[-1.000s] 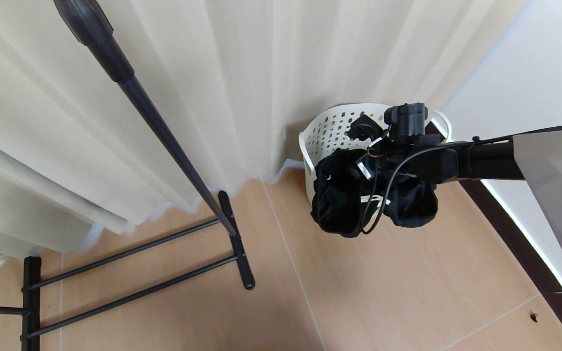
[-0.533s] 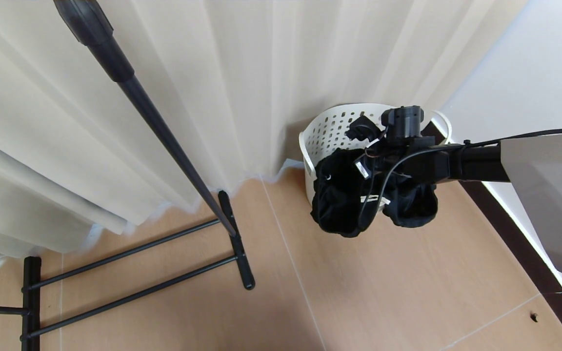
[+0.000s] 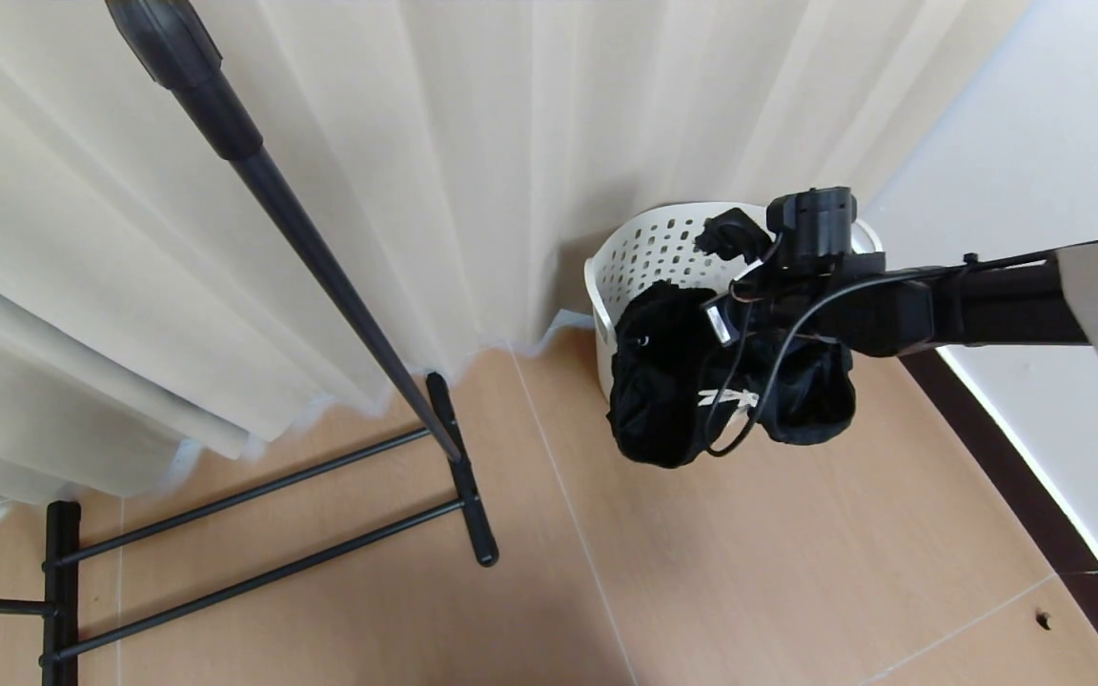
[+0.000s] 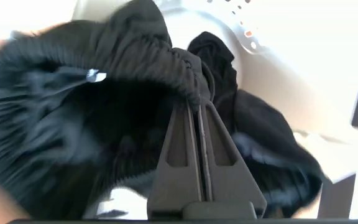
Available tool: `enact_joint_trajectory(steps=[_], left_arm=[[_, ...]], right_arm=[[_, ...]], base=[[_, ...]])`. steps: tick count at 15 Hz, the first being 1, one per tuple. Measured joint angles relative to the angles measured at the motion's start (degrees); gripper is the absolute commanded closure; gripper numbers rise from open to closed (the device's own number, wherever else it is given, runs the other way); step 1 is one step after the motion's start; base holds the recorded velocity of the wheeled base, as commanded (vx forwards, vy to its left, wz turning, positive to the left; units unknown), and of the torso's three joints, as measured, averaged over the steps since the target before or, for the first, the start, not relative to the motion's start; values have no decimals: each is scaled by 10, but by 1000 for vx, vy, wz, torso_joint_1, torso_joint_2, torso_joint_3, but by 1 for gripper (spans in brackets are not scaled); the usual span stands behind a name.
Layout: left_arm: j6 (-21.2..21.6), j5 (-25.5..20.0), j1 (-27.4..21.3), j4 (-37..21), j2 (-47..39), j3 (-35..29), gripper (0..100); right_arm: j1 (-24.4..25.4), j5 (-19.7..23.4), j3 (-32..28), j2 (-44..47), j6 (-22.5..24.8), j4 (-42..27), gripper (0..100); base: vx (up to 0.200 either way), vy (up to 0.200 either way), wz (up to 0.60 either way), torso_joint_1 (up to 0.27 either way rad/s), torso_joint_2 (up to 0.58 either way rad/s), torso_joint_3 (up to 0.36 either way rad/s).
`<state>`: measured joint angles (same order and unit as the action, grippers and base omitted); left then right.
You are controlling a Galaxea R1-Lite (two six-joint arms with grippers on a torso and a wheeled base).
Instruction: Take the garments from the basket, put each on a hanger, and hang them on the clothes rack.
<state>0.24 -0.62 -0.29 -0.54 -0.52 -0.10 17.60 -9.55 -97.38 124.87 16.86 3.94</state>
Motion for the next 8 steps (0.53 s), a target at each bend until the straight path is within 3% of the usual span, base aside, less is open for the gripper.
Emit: enact_joint_trajectory(steps=[4, 8], left_arm=[[0, 0, 0, 0, 0, 0, 0], [0, 0, 0, 0, 0, 0, 0]], right_arm=[[24, 0, 145, -149, -30, 28, 100], [89, -11, 290, -327, -69, 37, 100]], base=[[0, 0, 0, 0, 0, 0], [0, 0, 0, 0, 0, 0]])
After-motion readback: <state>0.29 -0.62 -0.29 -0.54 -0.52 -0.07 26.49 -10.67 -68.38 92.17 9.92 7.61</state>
